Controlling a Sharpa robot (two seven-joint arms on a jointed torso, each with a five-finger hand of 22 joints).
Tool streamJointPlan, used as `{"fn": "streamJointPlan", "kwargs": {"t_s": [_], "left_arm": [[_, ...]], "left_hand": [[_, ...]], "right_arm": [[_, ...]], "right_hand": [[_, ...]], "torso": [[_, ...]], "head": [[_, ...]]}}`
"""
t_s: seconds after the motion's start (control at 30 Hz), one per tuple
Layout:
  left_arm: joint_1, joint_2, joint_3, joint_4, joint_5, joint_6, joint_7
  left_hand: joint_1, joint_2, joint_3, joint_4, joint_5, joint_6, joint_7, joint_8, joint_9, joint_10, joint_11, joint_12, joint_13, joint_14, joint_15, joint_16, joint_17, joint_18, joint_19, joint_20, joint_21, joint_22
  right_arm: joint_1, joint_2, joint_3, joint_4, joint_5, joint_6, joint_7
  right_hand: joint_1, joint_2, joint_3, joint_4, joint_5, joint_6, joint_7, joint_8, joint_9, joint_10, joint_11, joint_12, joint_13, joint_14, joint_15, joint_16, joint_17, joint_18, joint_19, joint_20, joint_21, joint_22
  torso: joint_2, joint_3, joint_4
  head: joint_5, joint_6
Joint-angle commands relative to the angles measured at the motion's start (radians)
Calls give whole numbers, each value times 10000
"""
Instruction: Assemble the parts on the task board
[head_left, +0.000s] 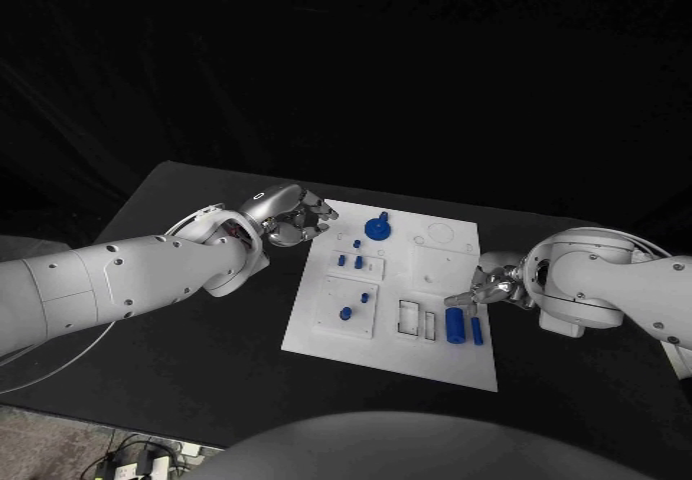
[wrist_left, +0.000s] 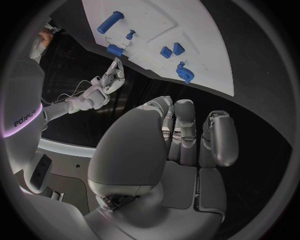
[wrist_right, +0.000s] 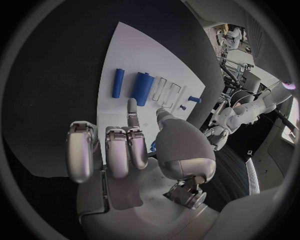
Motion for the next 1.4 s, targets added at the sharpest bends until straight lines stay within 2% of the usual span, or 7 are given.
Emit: {"fn": "streamJointPlan", "kwargs": {"t_s": [0.03, 0.3, 0.63, 0.87, 1.3, 1.37, 1.4], "left_arm": [[-2, 8, 9, 27, -5, 31, 92], [-2, 11, 9, 13, -5, 138, 40], [-3, 59, 8, -9, -5, 219, 19], [-4, 65, 8, -10, 6, 273, -37], [-5, 95, 8, -23, -44, 389, -153], [-5, 93, 8, -23, -53, 403, -175], [-5, 92, 8, -23, -58, 407, -185]], "left_hand": [[116, 18, 52, -11, 50, -14, 84, 59, 13, 89, 8, -10, 16, -45, 15, -35, -10, 99, -15, 43, -49, 1880], [113, 10, 111, -4, 52, -36, 79, 49, 9, 250, 9, 51, 44, -55, 41, -47, -22, 96, -15, 55, -53, 1880], [112, 8, 116, -4, 52, -37, 79, 48, 8, 263, 8, 56, 46, -56, 44, -48, -23, 96, -14, 57, -52, 1880], [112, 7, 119, -4, 52, -38, 79, 47, 8, 266, 8, 56, 46, -57, 46, -51, -28, 96, -16, 58, -56, 1879], [112, 1, 124, -6, 52, -36, 84, 49, 9, 264, 9, 52, 45, -63, 50, -62, -44, 100, -23, 60, -74, 1874], [112, 1, 124, -6, 52, -36, 84, 49, 9, 264, 9, 52, 45, -63, 50, -62, -44, 100, -23, 60, -74, 1874], [112, 1, 124, -6, 52, -36, 84, 49, 9, 264, 9, 52, 45, -63, 50, -62, -44, 100, -23, 60, -74, 1874]], "right_arm": [[-59, 133, -4, -129, 24, 810, -377], [-120, 316, -4, -351, -406, 1023, -538], [-244, 577, -3, -557, 85, 839, -495], [-332, 702, -3, -691, 807, 736, -405], [-449, 808, -3, -897, 1014, 833, -422], [-490, 842, -3, -949, 1017, 836, -434], [-512, 861, -3, -977, 1020, 829, -438]], "right_hand": [[-102, 23, -57, -42, 27, 69, -12, -78, -69, 1057, -21, 36, 2626, 1043, -55, 34, 2629, -76, 228, -69, 53, 2135], [-68, -8, -80, -212, 618, 199, -18, -316, -278, 1057, -36, 36, 2626, 1043, -16, 34, 2629, -73, 228, -37, 42, 2127], [-94, 13, -90, -286, 684, -2, 65, -592, -443, 1057, 21, 36, 2626, 1043, 51, 34, 2629, -58, 192, 13, -25, 2104], [103, 45, -8, -502, 773, -19, 92, -700, -494, 1057, 47, 36, 2626, 1043, 87, 34, 2629, -48, 170, 54, -62, 2092], [396, 68, 102, -845, 833, -234, 177, -925, -564, 1057, 109, 36, 2626, 1043, 137, 34, 2629, -19, 97, 106, -185, 2052], [464, 87, 142, -935, 1039, -332, 214, -998, -573, 1057, 142, 36, 2626, 1043, 166, 34, 2629, -9, 71, 127, -229, 2038], [498, 100, 174, -984, 1308, -344, 220, -1011, -559, 1057, 152, 36, 2626, 1043, 177, 34, 2629, -4, 61, 138, -247, 2032]], "torso": [[-4, 1, -7], [3, 0, -26], [-2, -1, -13], [0, -3, -14], [-3, -1, -12], [-6, -4, -12], [-6, -4, -13]], "head": [[47, 0], [64, 0], [44, 0], [74, 0], [113, 0], [115, 0], [115, 0]]}}
